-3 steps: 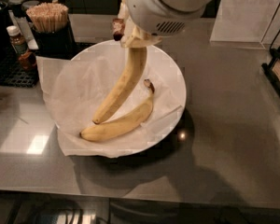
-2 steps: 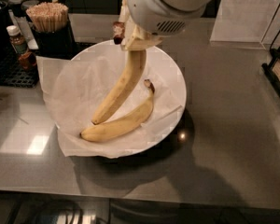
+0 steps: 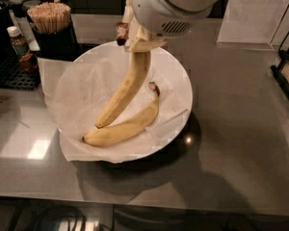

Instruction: Pick banana from white bowl

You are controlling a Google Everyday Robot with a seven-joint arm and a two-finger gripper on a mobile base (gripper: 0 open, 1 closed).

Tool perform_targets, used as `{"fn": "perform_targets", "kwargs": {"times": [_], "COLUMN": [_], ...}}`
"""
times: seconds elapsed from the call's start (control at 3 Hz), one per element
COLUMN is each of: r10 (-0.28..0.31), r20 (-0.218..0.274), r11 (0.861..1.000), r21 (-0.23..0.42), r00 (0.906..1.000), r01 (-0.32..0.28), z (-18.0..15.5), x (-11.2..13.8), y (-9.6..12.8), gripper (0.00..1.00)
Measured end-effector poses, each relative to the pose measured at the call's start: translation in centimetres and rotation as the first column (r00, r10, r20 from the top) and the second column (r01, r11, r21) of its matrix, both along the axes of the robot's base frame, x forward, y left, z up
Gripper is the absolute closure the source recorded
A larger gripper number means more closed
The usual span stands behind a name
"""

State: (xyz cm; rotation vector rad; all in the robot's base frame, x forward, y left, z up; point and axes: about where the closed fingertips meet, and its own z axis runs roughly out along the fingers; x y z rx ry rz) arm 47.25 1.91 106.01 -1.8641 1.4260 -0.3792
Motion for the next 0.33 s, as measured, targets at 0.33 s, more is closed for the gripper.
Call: {"fn": "perform_targets", "kwargs": {"times": [0.33], "r10": [0.0], "r20": [0.0], "r11": [1.0], "r21": [0.0], "r00": [1.0], "r01": [0.0], "z": [0.0], "x": [0.0], "y": [0.0], "gripper": [1.0]}}
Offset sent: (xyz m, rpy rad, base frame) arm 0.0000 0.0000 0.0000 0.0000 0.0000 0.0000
